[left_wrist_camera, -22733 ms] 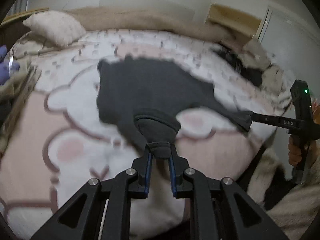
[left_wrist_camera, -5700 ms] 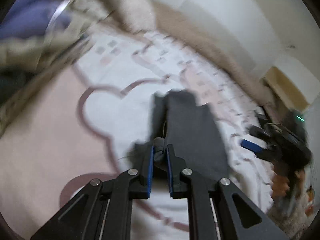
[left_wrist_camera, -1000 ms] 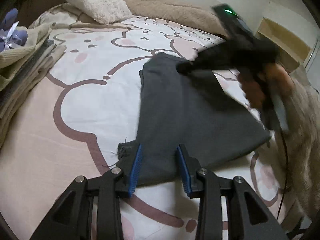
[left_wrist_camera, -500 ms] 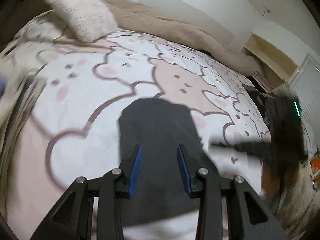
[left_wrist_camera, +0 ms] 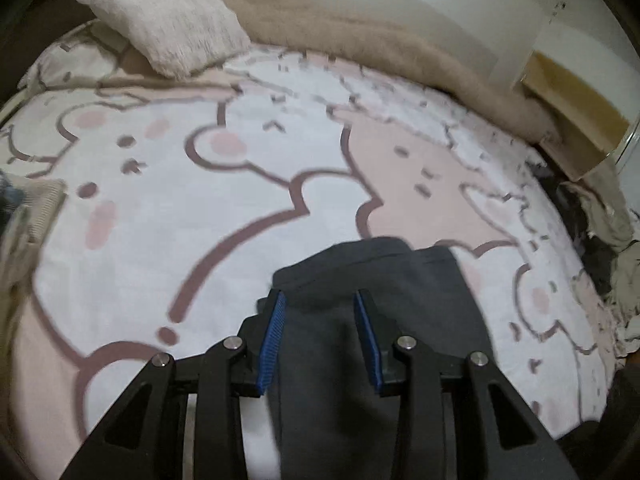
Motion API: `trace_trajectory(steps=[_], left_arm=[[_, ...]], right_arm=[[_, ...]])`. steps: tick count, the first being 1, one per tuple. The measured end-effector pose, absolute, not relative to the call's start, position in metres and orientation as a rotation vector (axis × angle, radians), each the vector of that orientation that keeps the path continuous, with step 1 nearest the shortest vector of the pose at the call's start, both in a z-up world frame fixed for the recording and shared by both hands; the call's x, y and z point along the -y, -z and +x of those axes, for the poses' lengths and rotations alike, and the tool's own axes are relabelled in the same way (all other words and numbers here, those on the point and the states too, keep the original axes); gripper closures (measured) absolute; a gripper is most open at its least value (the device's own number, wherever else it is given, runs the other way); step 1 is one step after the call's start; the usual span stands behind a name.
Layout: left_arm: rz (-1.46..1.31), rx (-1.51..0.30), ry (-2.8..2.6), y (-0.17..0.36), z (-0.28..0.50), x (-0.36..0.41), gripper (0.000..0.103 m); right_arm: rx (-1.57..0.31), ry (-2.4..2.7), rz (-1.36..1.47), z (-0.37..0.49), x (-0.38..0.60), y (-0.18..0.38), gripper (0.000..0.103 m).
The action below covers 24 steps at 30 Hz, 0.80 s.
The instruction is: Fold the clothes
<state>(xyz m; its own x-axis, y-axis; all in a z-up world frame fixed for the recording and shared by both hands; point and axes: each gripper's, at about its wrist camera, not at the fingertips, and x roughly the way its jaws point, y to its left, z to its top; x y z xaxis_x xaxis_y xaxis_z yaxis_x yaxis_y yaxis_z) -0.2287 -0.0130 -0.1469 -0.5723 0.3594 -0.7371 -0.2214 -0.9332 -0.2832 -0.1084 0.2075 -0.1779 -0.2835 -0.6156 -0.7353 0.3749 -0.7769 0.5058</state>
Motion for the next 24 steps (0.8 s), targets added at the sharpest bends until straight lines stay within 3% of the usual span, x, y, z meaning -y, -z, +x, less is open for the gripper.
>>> trace_trajectory(steps=[7,12,16,17,19,24], left_arm=[[-1.214,0.227,-2.403,0.140,-0.157,0.015,0.068],[-1.302,0.113,-2.380,0.172,-0.126,0.011,0.068],[-1.229,0.083,-2.411,0.160,-0.109,0.018,0.066],[-1.193,0.028,-2.424,0.155,-0.103,0.017,0.062],[-1.132,-0.114,-2.453,0.147,-0.090,0.013,0.039],[-0.951,-0.757,-2.439,0.148,-0.049,-0.013,0.039]], right_arm=[[0.535,2.213,1.216,-0.186,-0.244,0.144,0.103],[0.442,2.208,1.346,-0.243,-0.227,0.179,0.103],[0.427,2.396,1.363,-0.253,-0.247,0.187,0.103],[0.420,2.428,1.346,-0.247,-0.251,0.183,0.103],[0.286,2.477,1.301,-0.229,-0.247,0.169,0.103],[-0.062,2.483,1.275,-0.176,-0.226,0.147,0.103]])
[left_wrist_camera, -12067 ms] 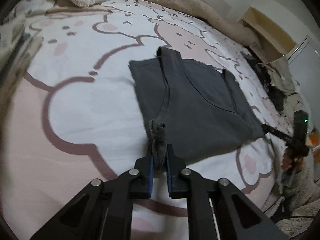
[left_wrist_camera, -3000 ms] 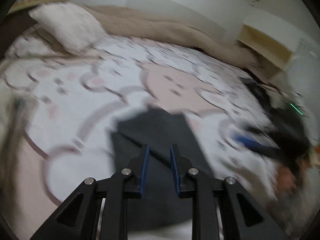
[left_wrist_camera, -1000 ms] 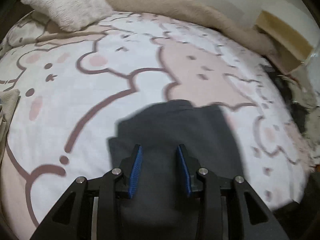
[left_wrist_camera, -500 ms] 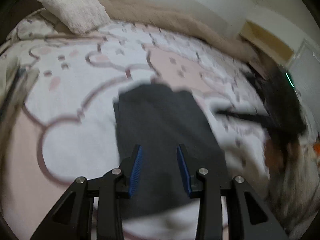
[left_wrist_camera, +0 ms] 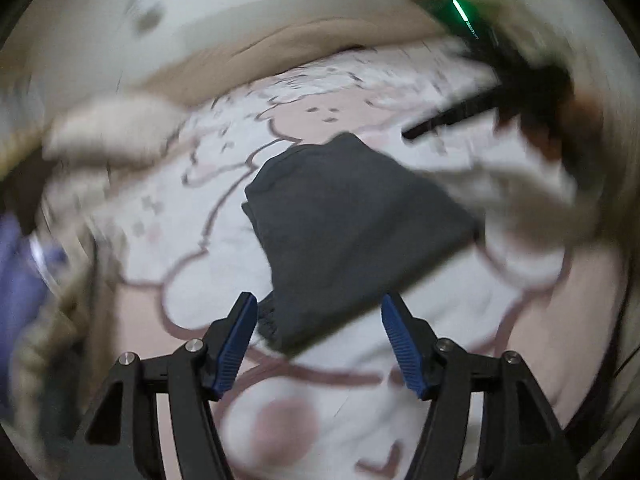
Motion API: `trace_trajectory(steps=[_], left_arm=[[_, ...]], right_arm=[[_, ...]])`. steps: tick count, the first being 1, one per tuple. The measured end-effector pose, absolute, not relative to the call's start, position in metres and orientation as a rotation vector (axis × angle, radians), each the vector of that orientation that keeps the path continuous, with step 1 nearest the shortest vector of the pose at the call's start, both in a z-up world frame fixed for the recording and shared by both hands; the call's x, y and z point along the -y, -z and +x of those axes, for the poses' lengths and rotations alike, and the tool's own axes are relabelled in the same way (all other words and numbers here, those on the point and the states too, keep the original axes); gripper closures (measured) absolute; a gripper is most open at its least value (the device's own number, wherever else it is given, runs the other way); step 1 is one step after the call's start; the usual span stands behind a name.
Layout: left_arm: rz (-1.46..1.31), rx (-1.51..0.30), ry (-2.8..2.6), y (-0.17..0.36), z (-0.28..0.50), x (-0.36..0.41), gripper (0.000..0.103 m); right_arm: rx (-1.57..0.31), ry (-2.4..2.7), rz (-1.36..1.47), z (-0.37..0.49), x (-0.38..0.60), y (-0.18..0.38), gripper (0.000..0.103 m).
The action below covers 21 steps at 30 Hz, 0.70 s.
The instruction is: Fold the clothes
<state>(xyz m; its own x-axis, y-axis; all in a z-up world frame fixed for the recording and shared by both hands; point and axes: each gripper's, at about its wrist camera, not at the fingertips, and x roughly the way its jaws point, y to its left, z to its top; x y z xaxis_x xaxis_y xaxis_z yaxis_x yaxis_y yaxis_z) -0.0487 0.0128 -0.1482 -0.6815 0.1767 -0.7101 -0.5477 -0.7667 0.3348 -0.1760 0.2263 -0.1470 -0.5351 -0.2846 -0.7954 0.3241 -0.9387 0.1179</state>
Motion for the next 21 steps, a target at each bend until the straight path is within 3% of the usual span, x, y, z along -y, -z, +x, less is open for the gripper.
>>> trace_trajectory(steps=[7,10,11,12,13,14,19,21], left_arm=[[-0.698,-1.616,-2.208,0.197,-0.022,-0.032,0.039],[-0.620,-1.750,-2.103,0.207,-0.020,-0.030,0.039],[-0.607,-1.766,-2.081,0.209,-0.022,-0.030,0.039],[-0.592,-1.783,-2.060,0.211,-0.024,-0.031,0.039],[-0.577,-1.799,-2.042,0.213,-0.027,-0.031,0.039],[-0.562,-1.815,-2.023,0.215,-0.031,-0.032,0.039],[-0.488,-1.871,-1.966,0.225,-0.048,-0.037,0.040],[-0.452,-1.885,-1.955,0.228,-0.052,-0.039,0.046]], right_arm=[[-0.400,2.536,1.133,-0.097,-0.205,0.138,0.103],[-0.548,2.544,1.082,-0.068,-0.195,0.144,0.101],[-0.595,2.542,1.075,-0.061,-0.192,0.147,0.082],[-0.642,2.538,1.066,-0.053,-0.189,0.150,0.040],[-0.683,2.542,1.054,-0.046,-0.186,0.152,0.021],[-0.722,2.540,1.022,-0.038,-0.184,0.153,0.014],[-0.878,2.503,0.956,-0.018,-0.173,0.158,0.014],[-0.934,2.479,0.943,-0.015,-0.170,0.162,0.014]])
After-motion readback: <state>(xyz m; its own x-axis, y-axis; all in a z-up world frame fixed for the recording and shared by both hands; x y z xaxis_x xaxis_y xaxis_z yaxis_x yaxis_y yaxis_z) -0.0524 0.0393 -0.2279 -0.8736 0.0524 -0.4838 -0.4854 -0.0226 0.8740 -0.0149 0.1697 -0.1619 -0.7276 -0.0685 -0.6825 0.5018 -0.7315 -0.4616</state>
